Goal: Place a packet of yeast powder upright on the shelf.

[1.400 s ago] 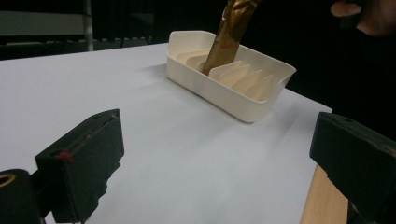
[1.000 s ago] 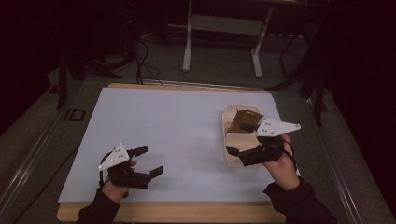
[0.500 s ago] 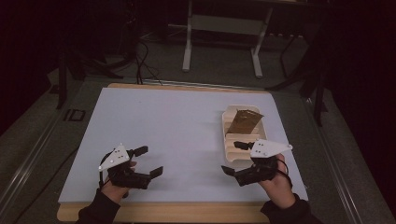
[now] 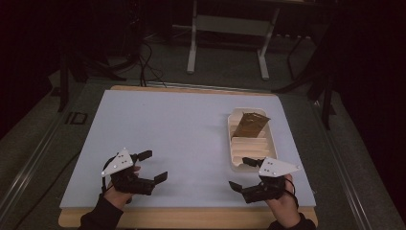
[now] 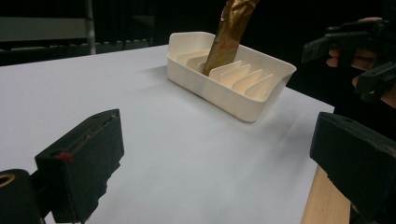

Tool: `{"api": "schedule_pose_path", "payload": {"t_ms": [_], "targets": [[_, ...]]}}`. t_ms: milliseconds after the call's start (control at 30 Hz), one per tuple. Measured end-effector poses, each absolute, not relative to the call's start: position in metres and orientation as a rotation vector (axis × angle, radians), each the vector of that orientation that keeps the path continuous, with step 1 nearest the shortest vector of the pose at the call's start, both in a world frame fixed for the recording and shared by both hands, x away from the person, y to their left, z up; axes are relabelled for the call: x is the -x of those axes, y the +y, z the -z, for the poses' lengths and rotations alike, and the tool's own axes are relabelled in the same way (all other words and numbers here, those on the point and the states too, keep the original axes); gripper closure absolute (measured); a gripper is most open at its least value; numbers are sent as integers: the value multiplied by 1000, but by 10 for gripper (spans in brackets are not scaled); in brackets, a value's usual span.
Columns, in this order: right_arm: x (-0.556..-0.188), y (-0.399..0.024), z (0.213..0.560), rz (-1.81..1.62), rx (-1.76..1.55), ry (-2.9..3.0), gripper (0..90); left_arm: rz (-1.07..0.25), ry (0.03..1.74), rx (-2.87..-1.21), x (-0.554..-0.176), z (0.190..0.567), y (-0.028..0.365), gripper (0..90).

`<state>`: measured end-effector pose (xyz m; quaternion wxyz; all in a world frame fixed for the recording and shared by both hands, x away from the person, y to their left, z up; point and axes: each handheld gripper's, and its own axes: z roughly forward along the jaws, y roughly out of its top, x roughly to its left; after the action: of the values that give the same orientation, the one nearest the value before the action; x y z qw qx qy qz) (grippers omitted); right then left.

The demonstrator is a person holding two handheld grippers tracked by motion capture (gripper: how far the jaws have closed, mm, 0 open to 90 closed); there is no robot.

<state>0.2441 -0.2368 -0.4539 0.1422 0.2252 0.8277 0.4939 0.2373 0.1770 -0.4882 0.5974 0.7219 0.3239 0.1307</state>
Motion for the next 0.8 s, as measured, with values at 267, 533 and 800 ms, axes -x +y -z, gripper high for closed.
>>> {"api": "schedule_pose_path", "payload": {"t_ms": [267, 533, 800], "targets": [[-238, -247, 461, -1428, -655, 2392, 110, -302, 750, -1676, -237, 488, 177, 37], [-239, -259, 471, -1408, -678, 2402, 129, -311, 744, -1686, -237, 489, 176, 36], [-240, -258, 474, -1412, -673, 2421, 132, -310, 742, -1691, -237, 490, 174, 37]]}}
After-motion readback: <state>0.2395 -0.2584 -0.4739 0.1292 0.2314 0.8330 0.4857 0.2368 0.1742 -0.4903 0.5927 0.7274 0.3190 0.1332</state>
